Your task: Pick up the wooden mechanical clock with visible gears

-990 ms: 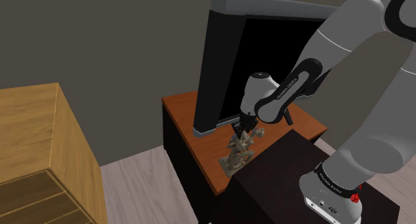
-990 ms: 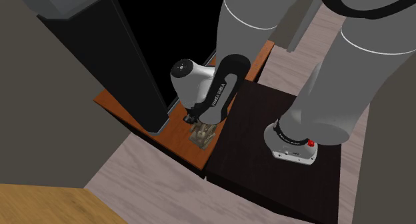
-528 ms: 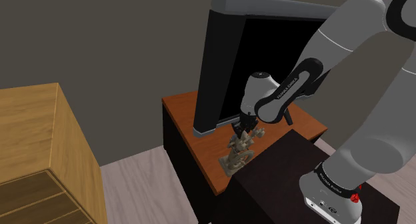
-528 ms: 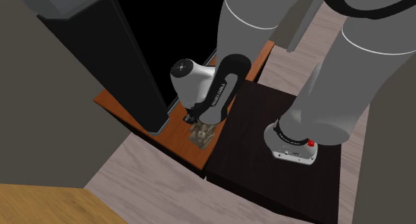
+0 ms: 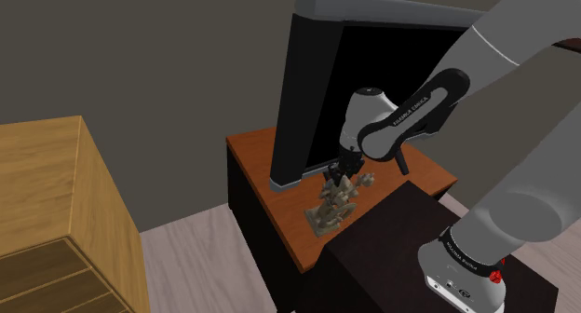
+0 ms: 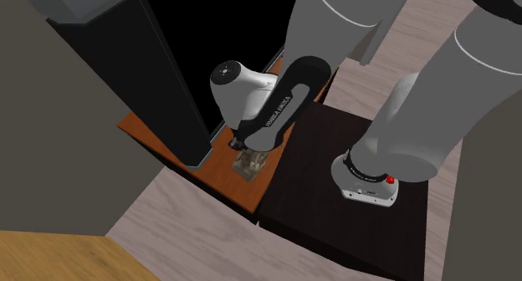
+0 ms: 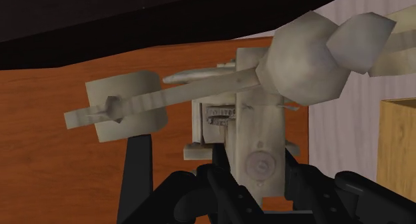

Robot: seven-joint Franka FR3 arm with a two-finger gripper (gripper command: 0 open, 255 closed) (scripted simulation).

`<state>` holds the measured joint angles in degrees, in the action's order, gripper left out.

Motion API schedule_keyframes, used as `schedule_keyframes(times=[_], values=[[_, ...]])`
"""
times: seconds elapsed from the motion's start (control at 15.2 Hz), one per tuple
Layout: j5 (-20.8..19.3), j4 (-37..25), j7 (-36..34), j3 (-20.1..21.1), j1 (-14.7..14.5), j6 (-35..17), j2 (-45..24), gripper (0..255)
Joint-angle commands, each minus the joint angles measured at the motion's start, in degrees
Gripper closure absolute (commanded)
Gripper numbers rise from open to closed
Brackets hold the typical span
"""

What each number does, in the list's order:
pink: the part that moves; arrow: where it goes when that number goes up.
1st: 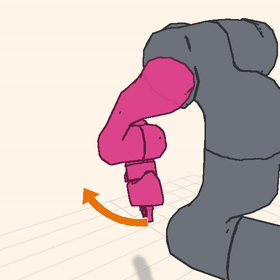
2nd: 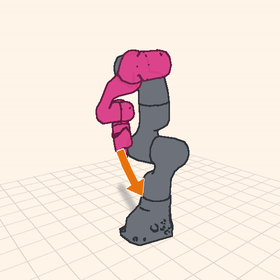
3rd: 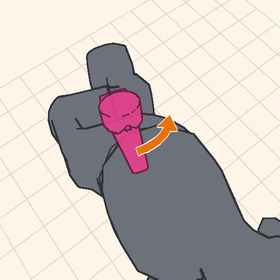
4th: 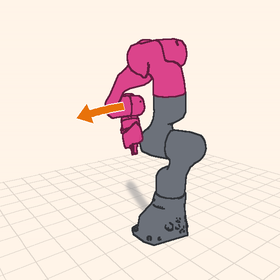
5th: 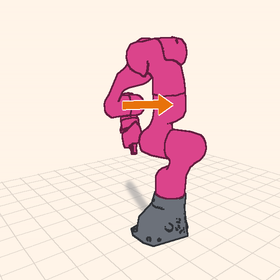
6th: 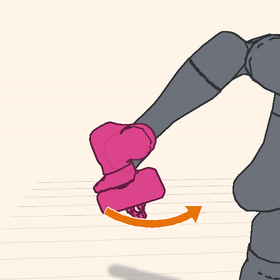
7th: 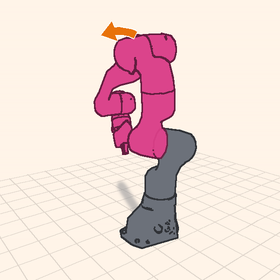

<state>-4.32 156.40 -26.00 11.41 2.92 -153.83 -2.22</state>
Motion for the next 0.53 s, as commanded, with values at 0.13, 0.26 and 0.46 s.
schedule_keyframes(times=[0.13, 0.26, 0.46], values=[[2.22, 0.12, 1.65, 0.32, -0.15, 3.76, 4.07, 255], [3.1, 0.05, 2.31, 0.34, -0.3, 5.71, 6.0, 255], [3.55, -0.02, 2.65, 0.32, -0.4, 6.84, 7.08, 255]])
